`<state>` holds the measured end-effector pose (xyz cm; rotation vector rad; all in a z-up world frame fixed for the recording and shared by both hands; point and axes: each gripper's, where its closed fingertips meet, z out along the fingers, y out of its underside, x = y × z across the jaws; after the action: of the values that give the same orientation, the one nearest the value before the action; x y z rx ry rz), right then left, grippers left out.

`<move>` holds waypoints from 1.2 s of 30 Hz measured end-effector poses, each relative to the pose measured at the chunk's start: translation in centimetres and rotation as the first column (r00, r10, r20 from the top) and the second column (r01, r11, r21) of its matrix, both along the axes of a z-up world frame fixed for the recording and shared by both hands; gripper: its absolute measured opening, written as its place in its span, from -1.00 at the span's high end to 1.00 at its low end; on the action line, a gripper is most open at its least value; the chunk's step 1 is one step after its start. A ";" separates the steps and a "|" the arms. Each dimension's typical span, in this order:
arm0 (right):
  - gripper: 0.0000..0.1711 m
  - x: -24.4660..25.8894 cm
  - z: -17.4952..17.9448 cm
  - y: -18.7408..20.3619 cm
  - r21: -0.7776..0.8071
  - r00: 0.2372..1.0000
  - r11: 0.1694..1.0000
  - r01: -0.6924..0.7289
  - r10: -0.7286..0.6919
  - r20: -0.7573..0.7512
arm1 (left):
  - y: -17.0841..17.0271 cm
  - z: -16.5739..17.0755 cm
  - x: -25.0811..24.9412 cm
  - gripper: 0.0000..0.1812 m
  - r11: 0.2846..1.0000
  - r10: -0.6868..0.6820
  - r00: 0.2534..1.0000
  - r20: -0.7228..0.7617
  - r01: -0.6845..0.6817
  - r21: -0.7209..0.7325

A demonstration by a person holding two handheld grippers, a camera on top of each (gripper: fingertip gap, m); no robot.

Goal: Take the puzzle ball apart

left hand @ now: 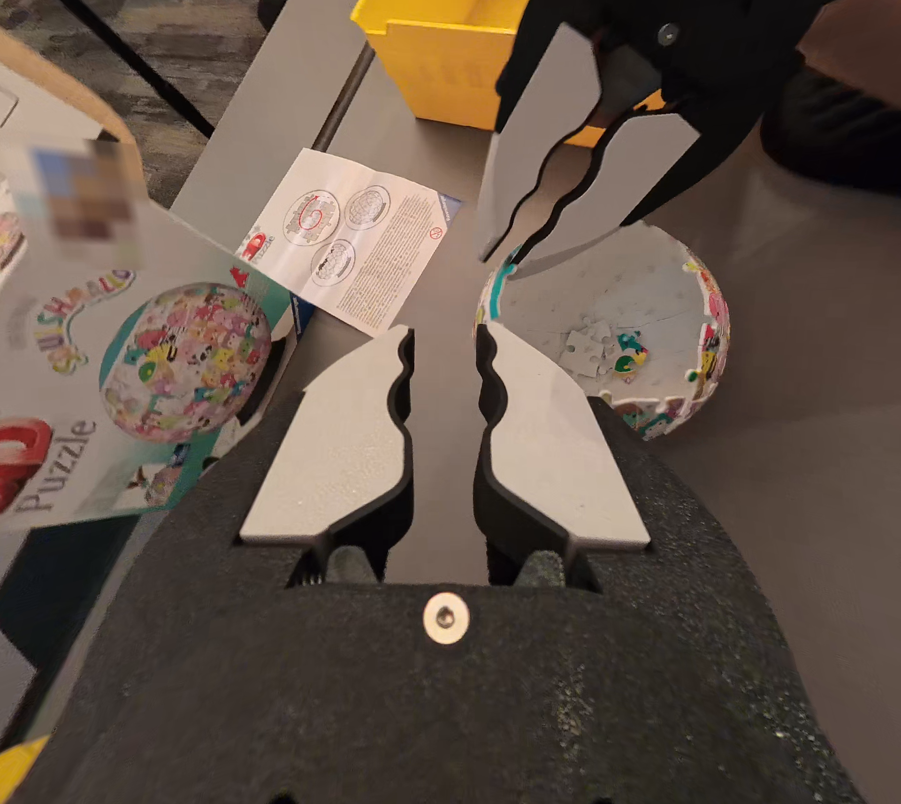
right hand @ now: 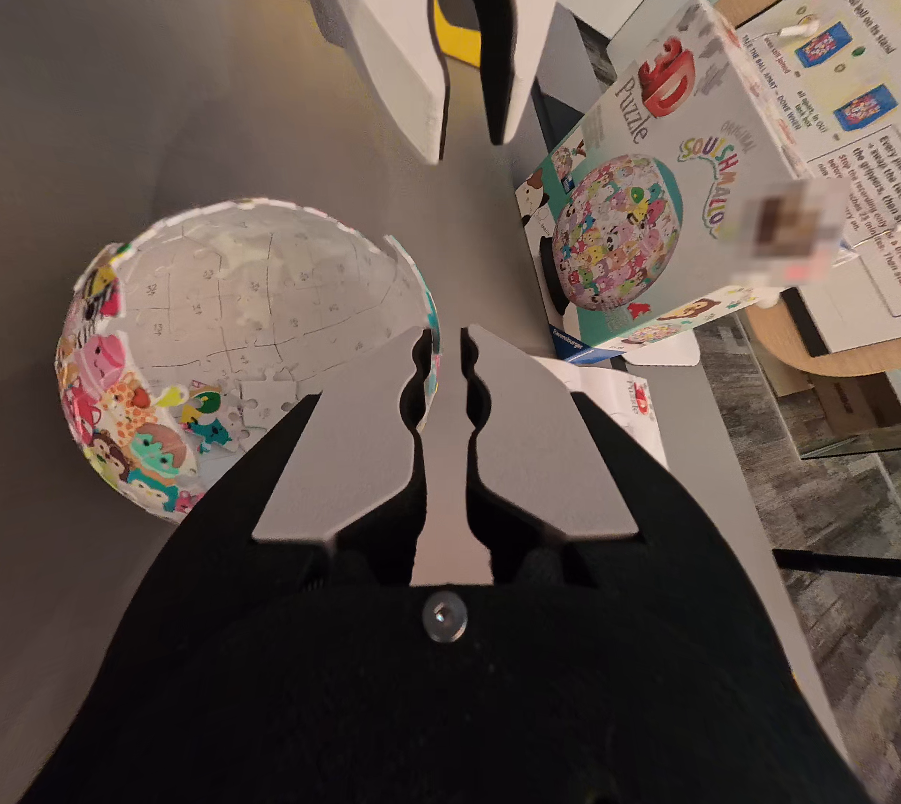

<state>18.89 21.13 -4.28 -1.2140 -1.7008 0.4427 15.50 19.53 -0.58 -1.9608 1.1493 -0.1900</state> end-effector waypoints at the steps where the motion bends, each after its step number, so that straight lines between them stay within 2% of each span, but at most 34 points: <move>1: 0.85 0.0 0.3 -0.2 0.029 1.000 0.999 -0.013 0.013 -0.006 | -0.2 -0.1 -0.5 0.73 1.000 0.017 1.000 0.021 -0.017 -0.002; 6: 0.84 -0.4 2.0 -3.2 0.206 0.990 0.968 -0.140 0.137 0.030 | -1.6 -2.4 -2.0 0.72 0.997 0.051 0.984 0.171 -0.039 -0.071; 8: 0.83 -0.6 2.5 -3.1 0.256 0.992 0.959 -0.121 0.112 0.051 | -1.9 -3.3 -2.2 0.72 0.991 0.072 0.957 0.280 -0.037 -0.127; 12: 0.84 -0.8 2.3 -4.2 0.244 0.983 0.953 -0.180 0.162 0.089 | -2.6 -3.8 -2.4 0.74 0.984 0.084 0.891 0.446 -0.003 -0.180; 17: 0.85 -1.8 2.0 -5.6 0.290 0.947 0.908 -0.304 0.254 0.199 | -4.1 -5.1 -2.1 0.57 0.990 0.029 0.876 0.481 0.042 -0.136; 22: 0.85 -2.5 1.1 -5.9 0.382 0.890 0.831 -0.404 0.262 0.372 | -5.4 -5.8 -0.9 0.35 0.988 -0.073 0.821 0.566 0.137 -0.071; 26: 0.83 -2.9 0.3 -6.1 0.415 0.864 0.793 -0.446 0.260 0.431 | -6.1 -6.4 -0.3 0.17 0.980 -0.100 0.801 0.590 0.182 -0.082; 31: 0.82 -3.0 -0.9 -5.3 0.444 0.849 0.770 -0.459 0.232 0.474 | -6.7 -6.3 0.7 0.15 0.963 -0.107 0.723 0.682 0.246 -0.110; 36: 0.84 -3.6 -0.8 -5.0 0.522 0.869 0.727 -0.446 0.212 0.448 | -6.7 -6.2 0.7 0.16 0.961 -0.099 0.694 0.713 0.252 -0.111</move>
<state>15.32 16.10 -5.04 -0.5111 -2.1655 -0.1560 16.21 12.85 -6.75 -1.6769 0.8047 -1.1070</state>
